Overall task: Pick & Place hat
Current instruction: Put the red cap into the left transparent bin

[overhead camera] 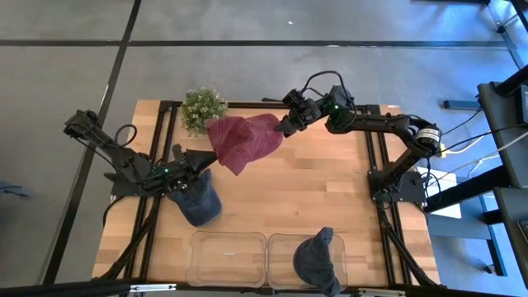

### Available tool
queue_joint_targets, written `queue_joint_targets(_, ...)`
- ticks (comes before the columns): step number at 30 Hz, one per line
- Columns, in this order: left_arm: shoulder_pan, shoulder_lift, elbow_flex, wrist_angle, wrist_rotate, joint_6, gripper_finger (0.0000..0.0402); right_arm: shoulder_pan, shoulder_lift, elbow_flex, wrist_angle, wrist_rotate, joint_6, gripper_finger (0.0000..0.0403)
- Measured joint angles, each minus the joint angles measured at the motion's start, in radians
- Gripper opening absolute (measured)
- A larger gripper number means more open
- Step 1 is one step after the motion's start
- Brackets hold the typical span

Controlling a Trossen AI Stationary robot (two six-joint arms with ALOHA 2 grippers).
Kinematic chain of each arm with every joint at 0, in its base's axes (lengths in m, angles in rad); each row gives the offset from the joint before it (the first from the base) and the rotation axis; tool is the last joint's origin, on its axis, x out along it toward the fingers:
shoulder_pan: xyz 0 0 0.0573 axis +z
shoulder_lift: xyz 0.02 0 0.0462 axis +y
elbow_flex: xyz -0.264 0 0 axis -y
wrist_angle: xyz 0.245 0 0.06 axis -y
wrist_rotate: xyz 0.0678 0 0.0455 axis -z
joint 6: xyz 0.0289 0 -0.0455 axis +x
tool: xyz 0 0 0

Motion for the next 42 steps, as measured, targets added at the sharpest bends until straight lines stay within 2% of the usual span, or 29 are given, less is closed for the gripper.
queue_joint_targets(15,0.002,0.000,0.000,0.015,0.006,0.059,0.0106,0.037,0.000,0.000,-0.017,0.030,-0.010,0.0019)
queue_joint_targets(19,0.002,0.000,0.000,0.015,0.049,0.011,0.0088,0.035,0.000,0.000,-0.030,0.051,-0.051,0.0019)
queue_joint_targets(23,0.002,0.000,0.000,0.016,0.056,-0.050,0.0052,0.034,0.000,0.000,-0.034,0.051,-0.057,0.0020)
queue_joint_targets(26,0.002,0.000,0.000,0.032,0.053,-0.108,0.0028,0.034,0.000,0.000,-0.034,0.051,-0.087,0.0023)
queue_joint_targets(32,0.002,0.000,0.000,0.148,0.053,-0.260,0.0027,0.025,0.000,0.000,-0.031,0.055,-0.178,0.0038)
queue_joint_targets(38,0.002,0.000,0.000,0.251,0.073,-0.540,0.0027,-0.010,0.000,0.000,-0.011,0.091,-0.345,0.0038)
queue_joint_targets(42,0.002,0.000,0.000,0.279,0.122,-0.769,0.0027,-0.057,0.001,-0.001,0.006,0.126,-0.526,0.0040)
